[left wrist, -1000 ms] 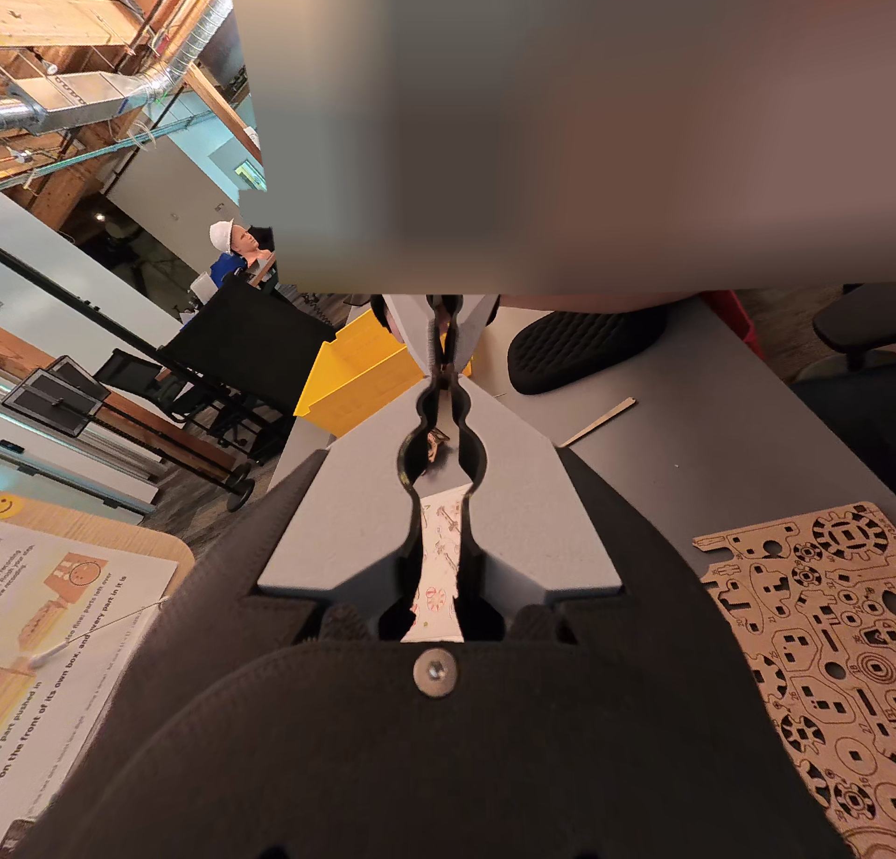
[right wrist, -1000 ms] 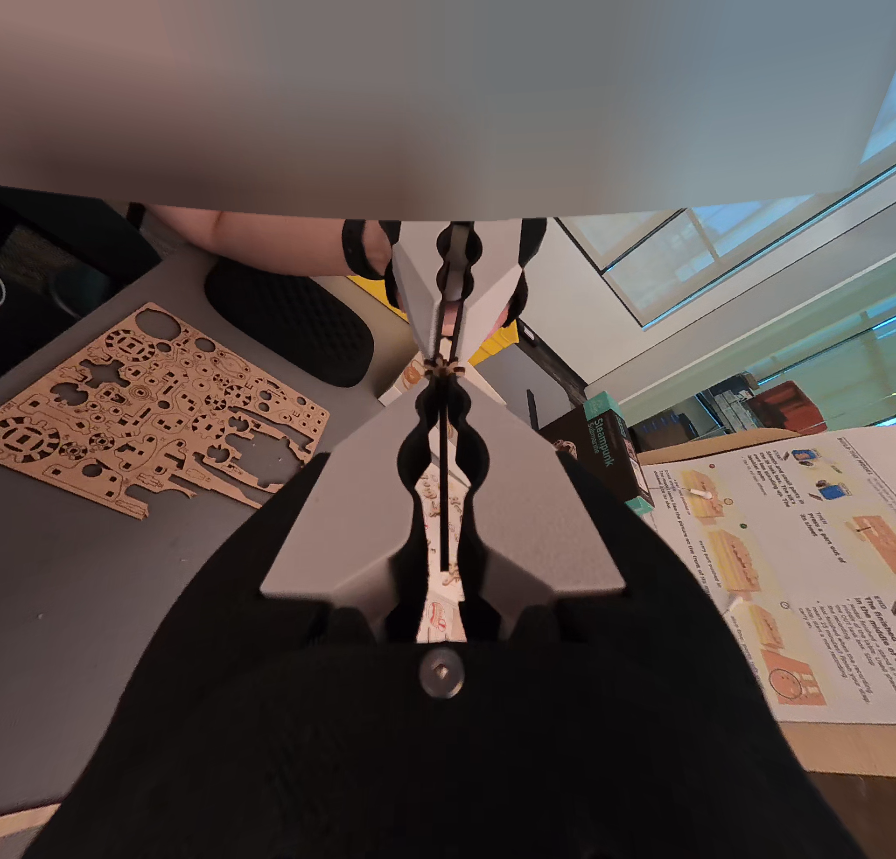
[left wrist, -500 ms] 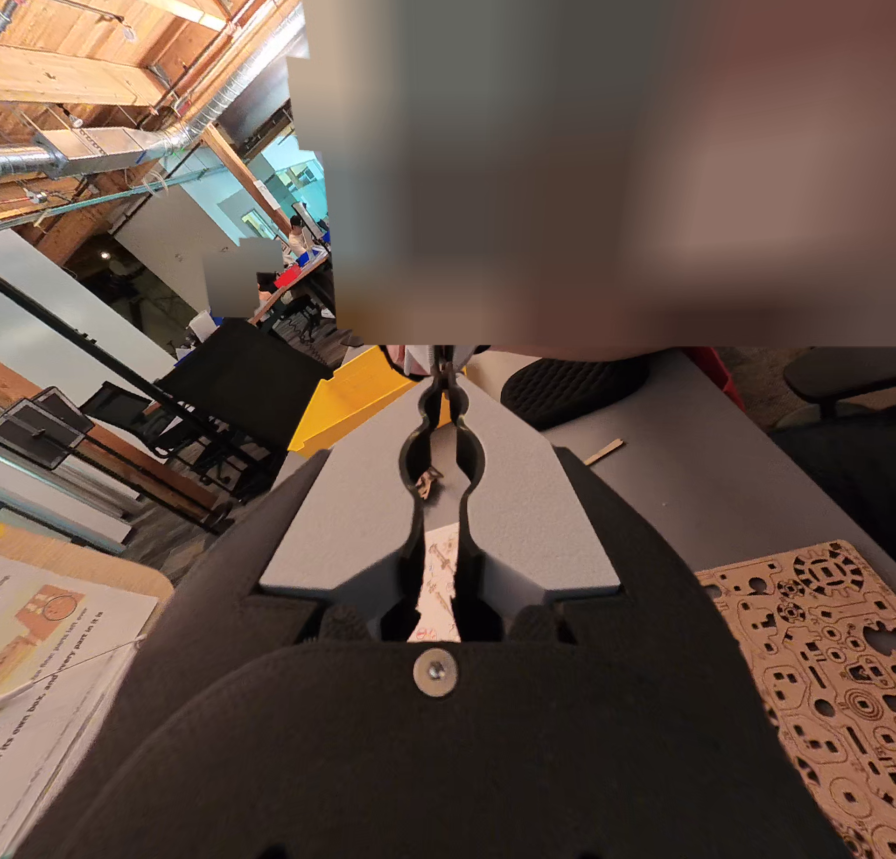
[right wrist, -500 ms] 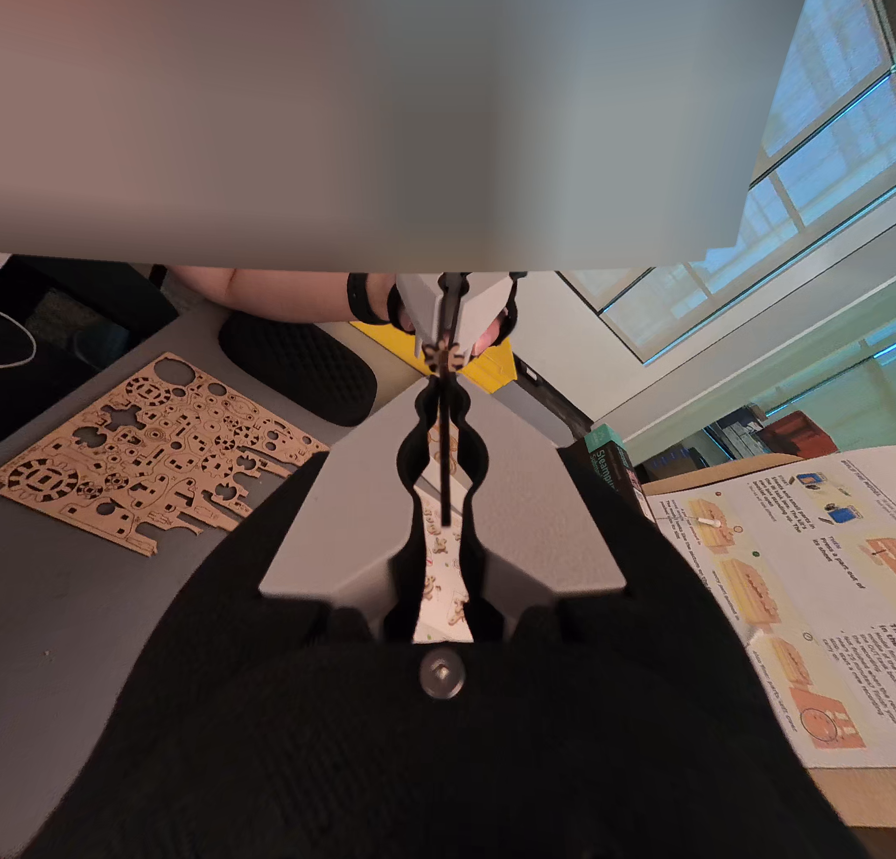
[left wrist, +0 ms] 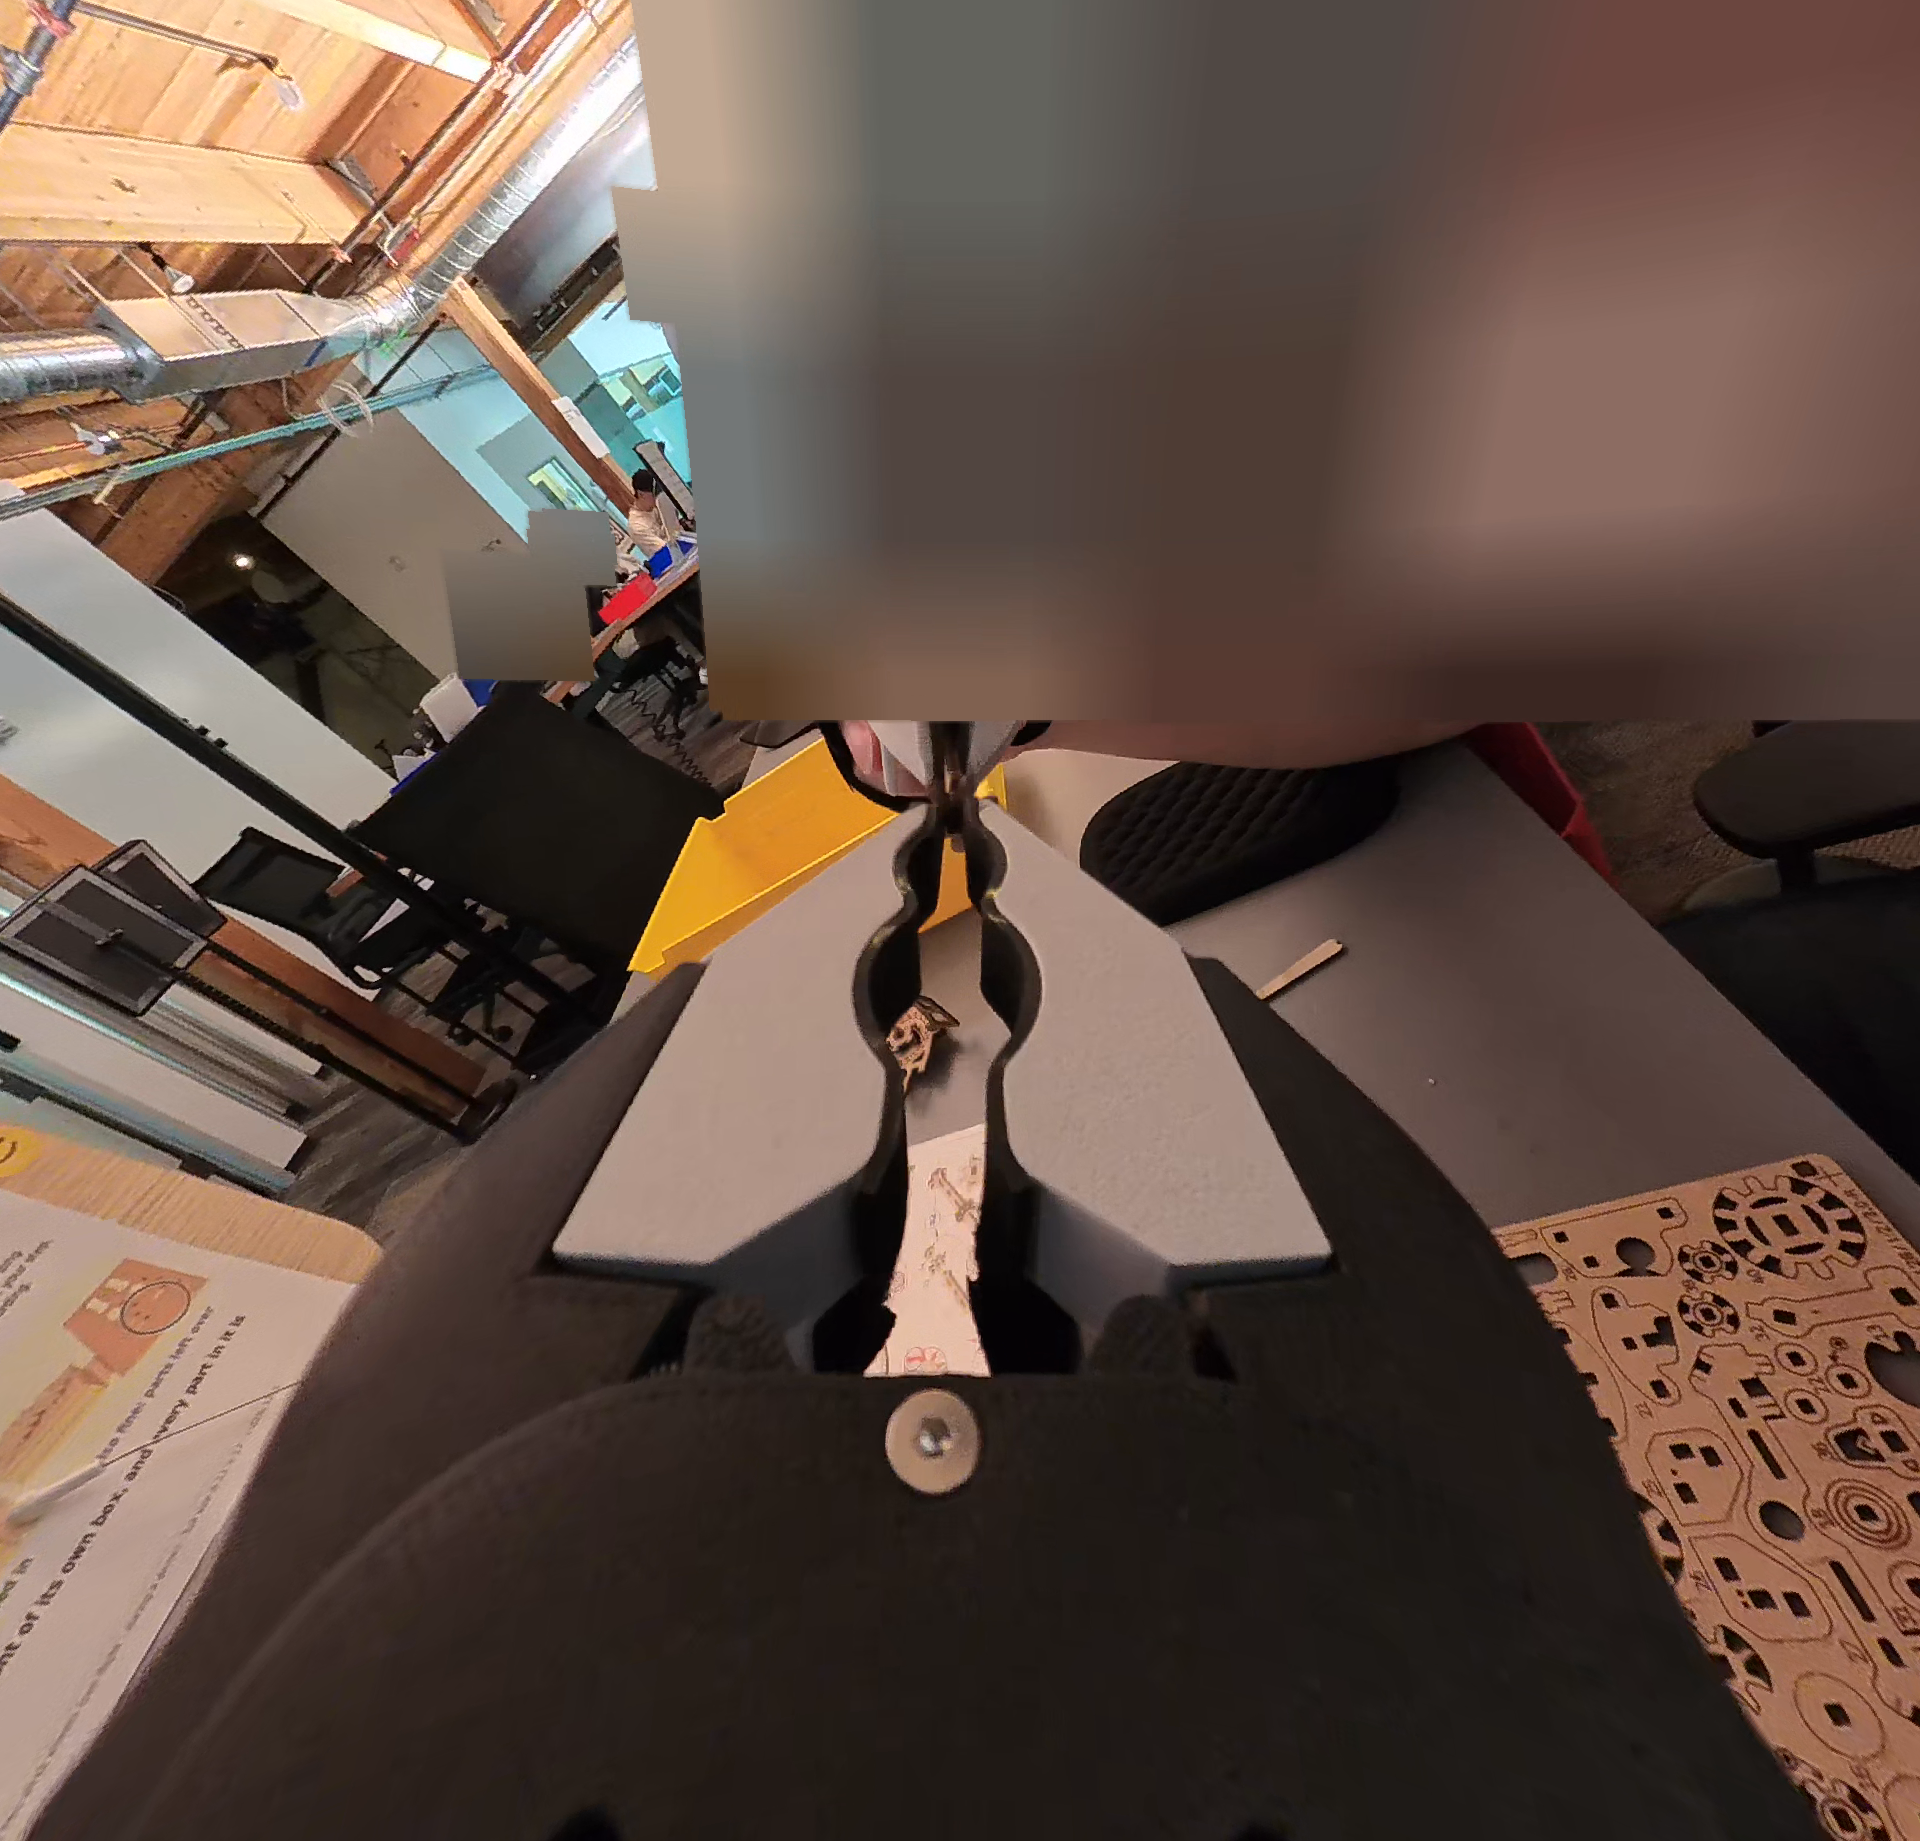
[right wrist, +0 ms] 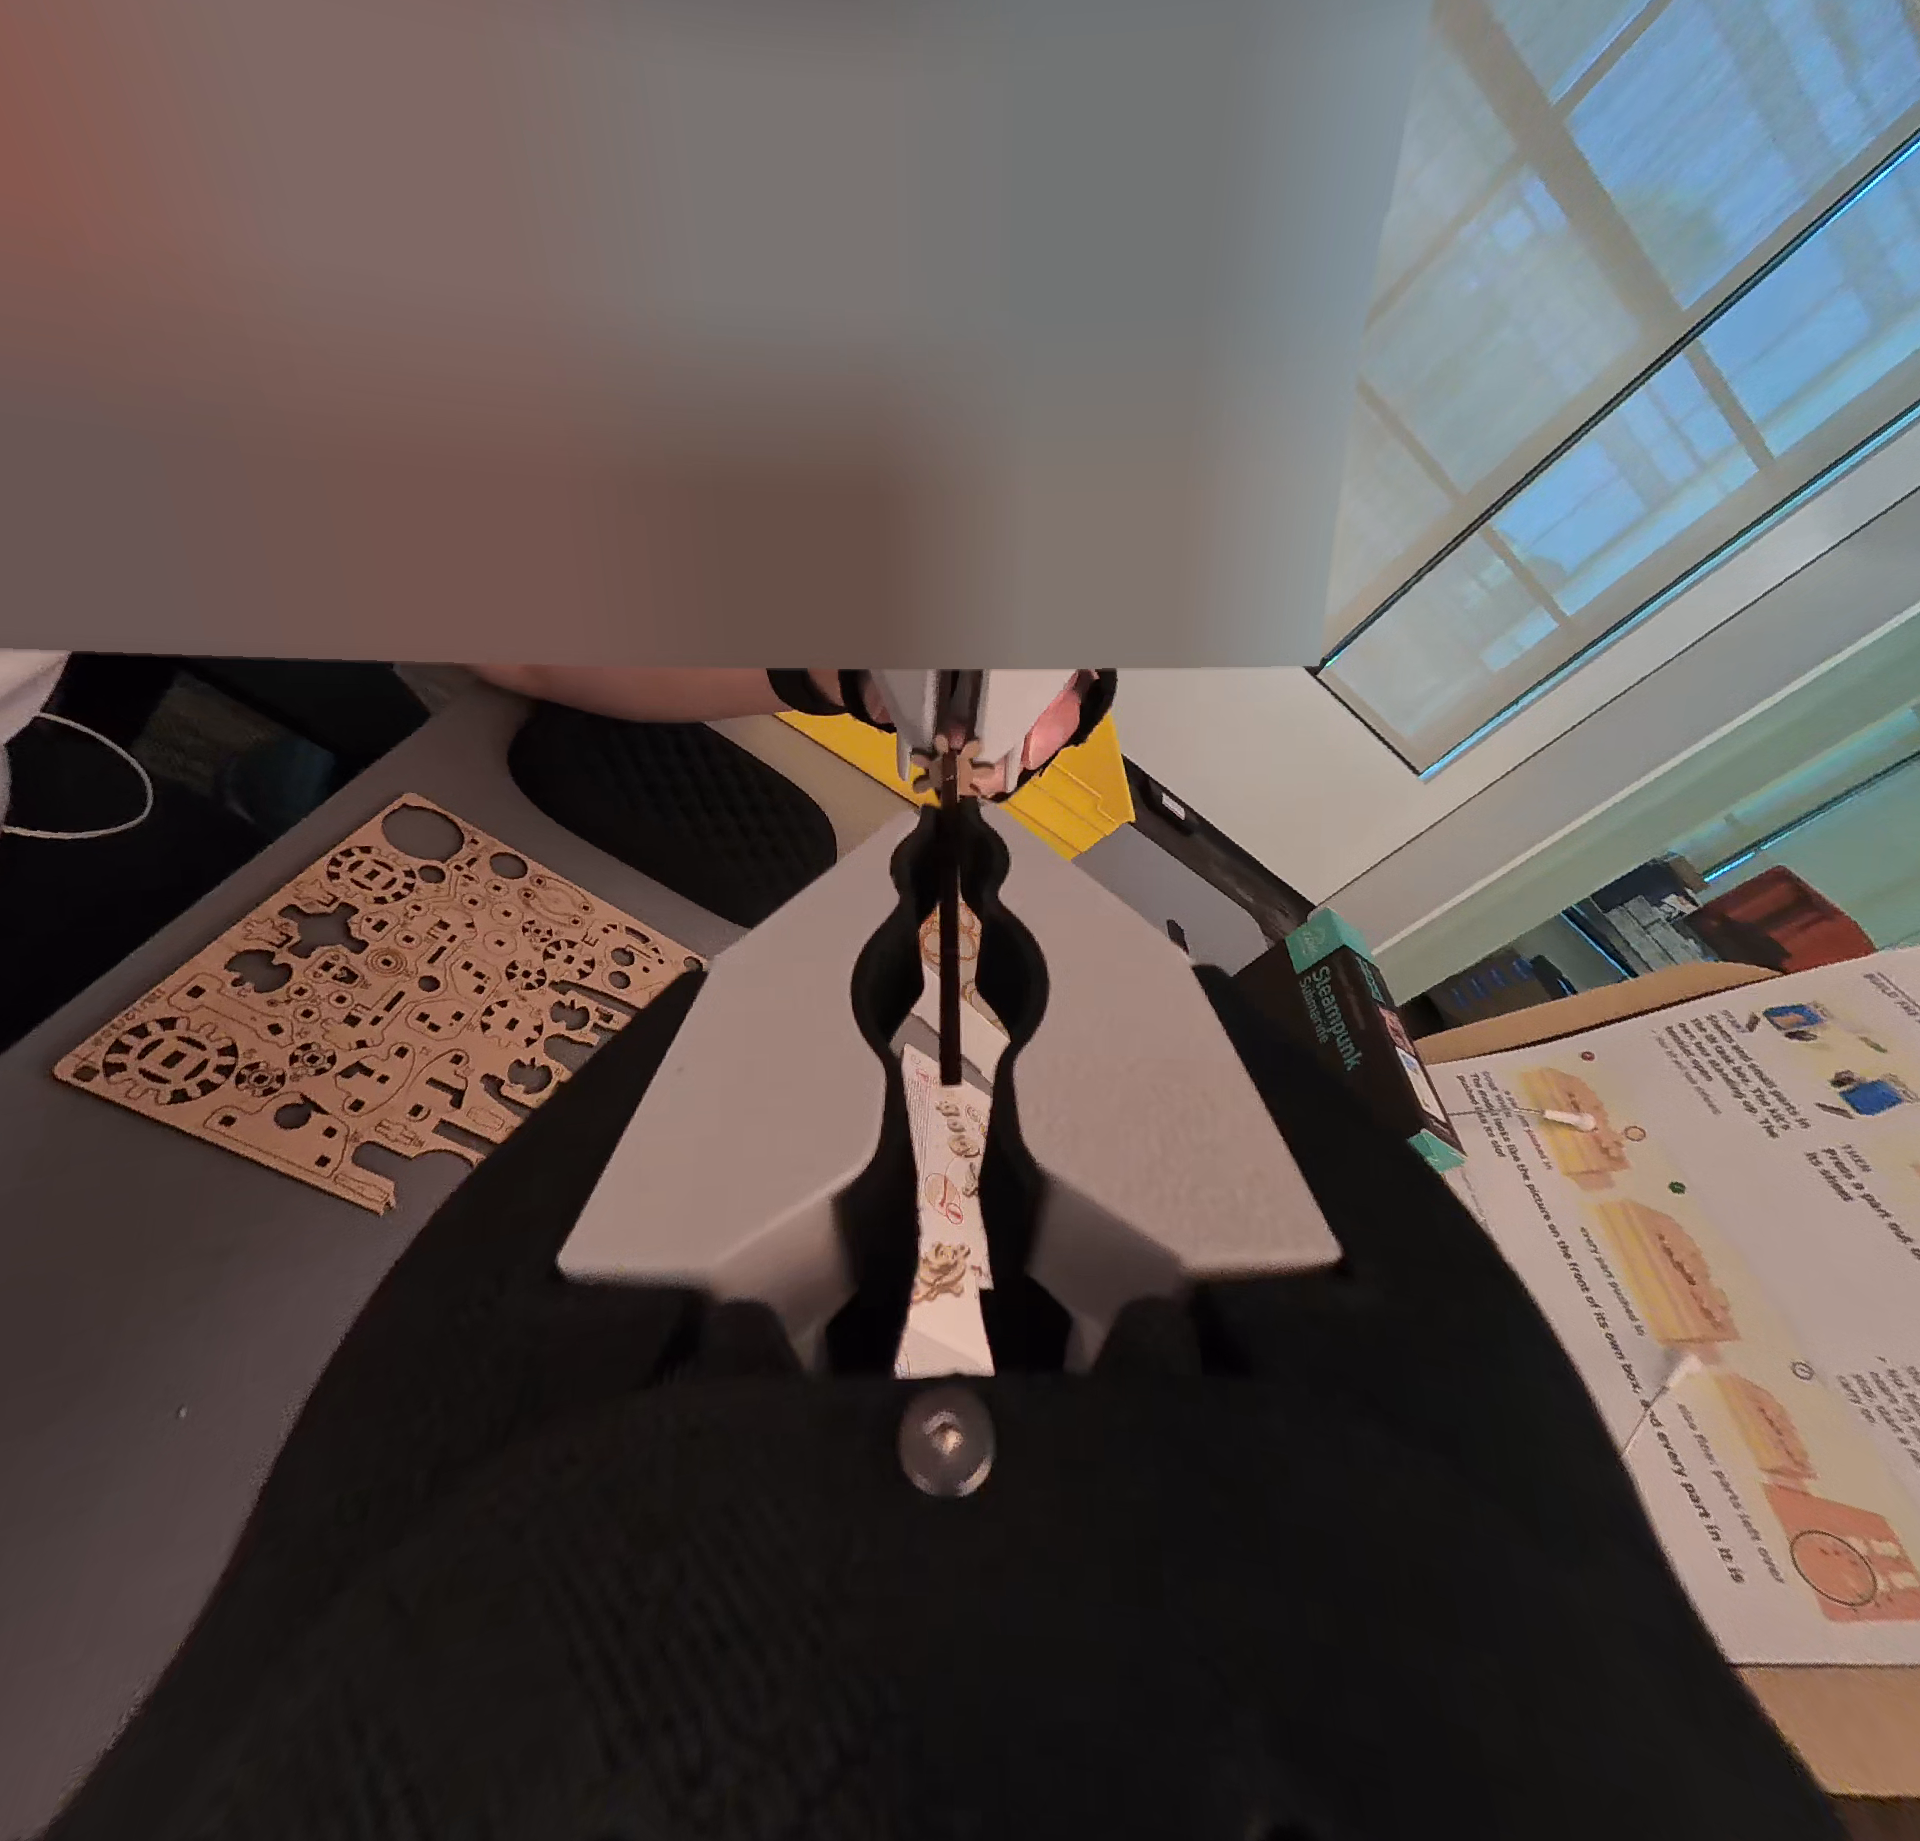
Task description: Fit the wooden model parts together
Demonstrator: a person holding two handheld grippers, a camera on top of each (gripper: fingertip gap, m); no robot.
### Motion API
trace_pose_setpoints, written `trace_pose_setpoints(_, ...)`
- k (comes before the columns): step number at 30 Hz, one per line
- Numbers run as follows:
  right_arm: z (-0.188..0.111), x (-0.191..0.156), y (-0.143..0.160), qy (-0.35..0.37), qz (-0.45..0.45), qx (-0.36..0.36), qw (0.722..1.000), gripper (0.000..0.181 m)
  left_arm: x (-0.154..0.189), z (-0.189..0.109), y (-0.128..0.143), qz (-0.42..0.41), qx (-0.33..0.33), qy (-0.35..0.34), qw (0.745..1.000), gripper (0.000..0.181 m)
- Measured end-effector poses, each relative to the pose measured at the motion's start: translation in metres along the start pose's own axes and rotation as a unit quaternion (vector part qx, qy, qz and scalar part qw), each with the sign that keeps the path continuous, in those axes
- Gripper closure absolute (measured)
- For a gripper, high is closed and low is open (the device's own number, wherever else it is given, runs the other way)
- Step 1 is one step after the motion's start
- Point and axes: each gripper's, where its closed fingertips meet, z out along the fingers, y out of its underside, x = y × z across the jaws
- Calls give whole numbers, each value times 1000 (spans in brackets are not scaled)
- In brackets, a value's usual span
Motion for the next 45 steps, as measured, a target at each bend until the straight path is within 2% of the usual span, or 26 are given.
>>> trace_pose_setpoints(14,3,1,14,10,-3,-72,997,180,-4,0,18,22,-66,-19,997,181)
trace_pose_setpoints(26,4,4,17,20,-2,-81,997,180,-7,0,21,24,-75,-28,997,181)
trace_pose_setpoints(37,8,2,31,13,-9,-118,993,181,-6,0,38,39,-128,-22,991,181)
trace_pose_setpoints(39,7,4,31,13,1,-108,994,180,-8,-1,34,39,-118,-25,992,181)
trace_pose_setpoints(42,3,9,17,-4,66,-32,997,179,-10,0,17,27,-75,-31,996,181)
trace_pose_setpoints(45,3,10,16,-9,77,-11,997,180,-11,-1,16,36,-75,-39,996,181)
